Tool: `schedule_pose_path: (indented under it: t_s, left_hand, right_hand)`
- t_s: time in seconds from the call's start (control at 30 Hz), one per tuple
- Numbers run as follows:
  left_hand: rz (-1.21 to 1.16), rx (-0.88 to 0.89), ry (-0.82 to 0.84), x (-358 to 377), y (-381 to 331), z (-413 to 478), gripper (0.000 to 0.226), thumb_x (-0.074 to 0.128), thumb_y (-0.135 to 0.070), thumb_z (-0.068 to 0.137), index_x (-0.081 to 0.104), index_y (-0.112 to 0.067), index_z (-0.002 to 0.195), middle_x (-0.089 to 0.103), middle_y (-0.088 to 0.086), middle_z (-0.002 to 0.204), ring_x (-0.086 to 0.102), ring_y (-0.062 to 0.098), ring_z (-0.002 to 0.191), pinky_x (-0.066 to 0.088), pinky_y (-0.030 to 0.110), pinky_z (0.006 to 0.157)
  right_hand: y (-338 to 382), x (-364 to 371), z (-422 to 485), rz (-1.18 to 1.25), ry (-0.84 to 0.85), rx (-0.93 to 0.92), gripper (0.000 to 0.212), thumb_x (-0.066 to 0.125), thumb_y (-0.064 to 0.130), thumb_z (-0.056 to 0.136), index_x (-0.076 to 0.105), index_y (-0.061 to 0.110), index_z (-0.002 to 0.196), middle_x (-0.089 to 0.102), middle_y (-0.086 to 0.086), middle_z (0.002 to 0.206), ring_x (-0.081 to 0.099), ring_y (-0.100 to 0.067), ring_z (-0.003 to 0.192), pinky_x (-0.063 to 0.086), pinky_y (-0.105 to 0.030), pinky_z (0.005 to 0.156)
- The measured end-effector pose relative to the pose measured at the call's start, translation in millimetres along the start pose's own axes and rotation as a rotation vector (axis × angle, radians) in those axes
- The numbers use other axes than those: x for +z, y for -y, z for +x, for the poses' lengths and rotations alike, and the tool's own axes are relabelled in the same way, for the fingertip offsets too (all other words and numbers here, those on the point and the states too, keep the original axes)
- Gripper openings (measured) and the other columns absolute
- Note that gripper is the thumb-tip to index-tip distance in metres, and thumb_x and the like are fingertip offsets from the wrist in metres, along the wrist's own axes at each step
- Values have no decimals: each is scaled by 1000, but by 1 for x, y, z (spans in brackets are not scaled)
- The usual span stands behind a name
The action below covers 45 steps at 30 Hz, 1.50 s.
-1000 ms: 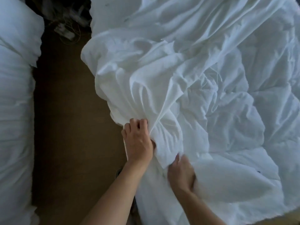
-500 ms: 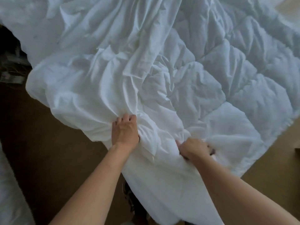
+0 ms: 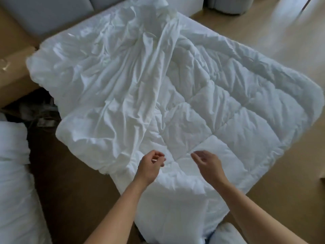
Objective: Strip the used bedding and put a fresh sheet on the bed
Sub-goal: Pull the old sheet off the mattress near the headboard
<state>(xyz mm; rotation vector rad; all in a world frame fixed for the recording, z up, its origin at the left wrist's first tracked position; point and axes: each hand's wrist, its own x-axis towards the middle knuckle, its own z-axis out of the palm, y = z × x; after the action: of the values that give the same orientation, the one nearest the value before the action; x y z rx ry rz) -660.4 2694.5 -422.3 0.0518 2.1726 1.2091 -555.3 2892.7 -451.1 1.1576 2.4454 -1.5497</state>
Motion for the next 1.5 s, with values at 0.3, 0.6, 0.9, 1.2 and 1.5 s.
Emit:
schedule_pose_path:
  t_s: [0.3, 0.6, 0.9, 1.2, 1.5]
  left_hand:
    - [-388, 109, -313, 56, -103, -133, 11, 61, -14, 100, 70, -10, 96, 76, 6, 91, 74, 24, 83, 60, 31, 77]
    - [-299, 283, -343, 124, -199, -149, 13, 63, -15, 99, 71, -6, 93, 74, 9, 85, 72, 27, 79, 61, 33, 76]
    - [-300, 442, -319, 244, -326, -136, 18, 61, -18, 100, 72, -9, 89, 75, 9, 84, 73, 27, 78, 61, 31, 74]
    - [-397, 471, -321, 386, -436, -80, 23, 61, -17, 99, 74, -17, 80, 74, 11, 84, 73, 27, 76, 61, 29, 73]
    - [-387, 523, -367, 440, -548, 37, 23, 62, -15, 98, 75, -21, 79, 74, 12, 81, 73, 26, 74, 60, 27, 69]
  right_hand:
    - [15, -202, -46, 620, -113, -48, 9, 70, 15, 92, 75, 9, 95, 77, -9, 85, 75, -19, 79, 60, -21, 69]
    - [-15, -327, -51, 850, -226, -157, 12, 70, 14, 91, 73, 5, 97, 77, -11, 88, 75, -22, 82, 62, -26, 73]
    - [-30, -500, 12, 818, -272, -291, 12, 71, 18, 89, 75, 7, 93, 77, -9, 86, 76, -24, 82, 61, -24, 69]
    - [-42, -654, 127, 779, -260, -319, 10, 72, 17, 88, 76, 8, 88, 77, -11, 82, 76, -27, 80, 61, -25, 69]
    - [-3, -732, 276, 805, -247, -389, 11, 71, 16, 90, 78, 12, 83, 77, -9, 81, 76, -22, 78, 58, -20, 64]
